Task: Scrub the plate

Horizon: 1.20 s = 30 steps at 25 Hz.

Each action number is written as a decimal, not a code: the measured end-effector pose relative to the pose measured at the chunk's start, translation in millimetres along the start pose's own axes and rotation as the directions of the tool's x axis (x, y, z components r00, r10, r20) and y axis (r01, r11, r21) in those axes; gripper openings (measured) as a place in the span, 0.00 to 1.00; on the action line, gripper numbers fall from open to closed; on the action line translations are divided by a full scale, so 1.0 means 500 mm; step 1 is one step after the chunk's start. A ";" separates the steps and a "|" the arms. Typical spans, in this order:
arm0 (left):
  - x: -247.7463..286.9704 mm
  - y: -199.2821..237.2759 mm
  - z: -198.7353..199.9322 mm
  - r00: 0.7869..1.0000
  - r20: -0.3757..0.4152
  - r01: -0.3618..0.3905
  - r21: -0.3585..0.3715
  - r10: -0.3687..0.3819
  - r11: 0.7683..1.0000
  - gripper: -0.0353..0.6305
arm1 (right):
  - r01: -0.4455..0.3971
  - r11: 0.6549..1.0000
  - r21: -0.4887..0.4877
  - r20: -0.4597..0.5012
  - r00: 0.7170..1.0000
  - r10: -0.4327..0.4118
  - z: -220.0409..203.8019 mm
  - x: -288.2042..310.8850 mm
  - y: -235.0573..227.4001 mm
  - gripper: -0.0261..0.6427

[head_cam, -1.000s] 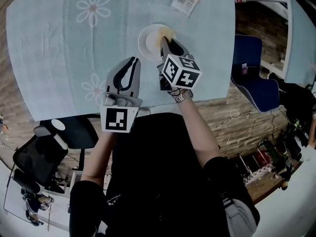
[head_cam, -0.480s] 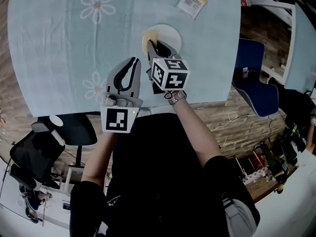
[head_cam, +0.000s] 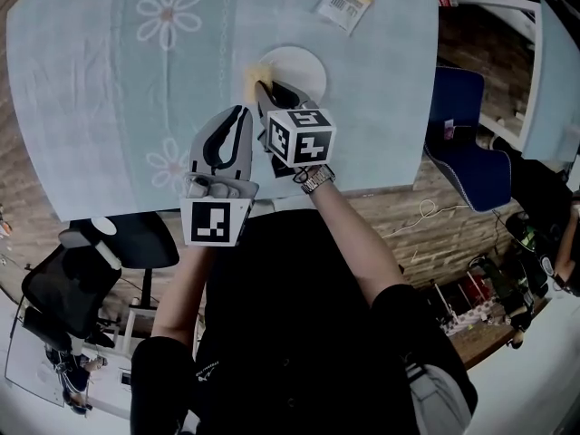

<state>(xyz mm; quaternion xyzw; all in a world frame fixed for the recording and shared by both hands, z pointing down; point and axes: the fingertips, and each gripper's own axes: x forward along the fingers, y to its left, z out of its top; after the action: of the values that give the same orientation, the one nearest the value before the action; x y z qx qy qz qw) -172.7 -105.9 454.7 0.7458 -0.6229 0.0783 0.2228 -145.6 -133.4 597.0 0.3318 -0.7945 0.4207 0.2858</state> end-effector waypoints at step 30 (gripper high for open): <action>0.023 -0.041 -0.008 0.999 -0.008 0.034 0.015 -0.034 0.999 0.10 | 0.109 0.991 0.081 0.035 0.993 -0.112 0.007 -0.053 -0.142 0.13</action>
<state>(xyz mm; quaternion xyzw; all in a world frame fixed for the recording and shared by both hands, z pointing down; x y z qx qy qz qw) -149.8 -111.9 458.0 0.7575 -0.6088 0.0822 0.2210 -75.7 -159.2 609.8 0.3945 -0.7631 0.4288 0.2797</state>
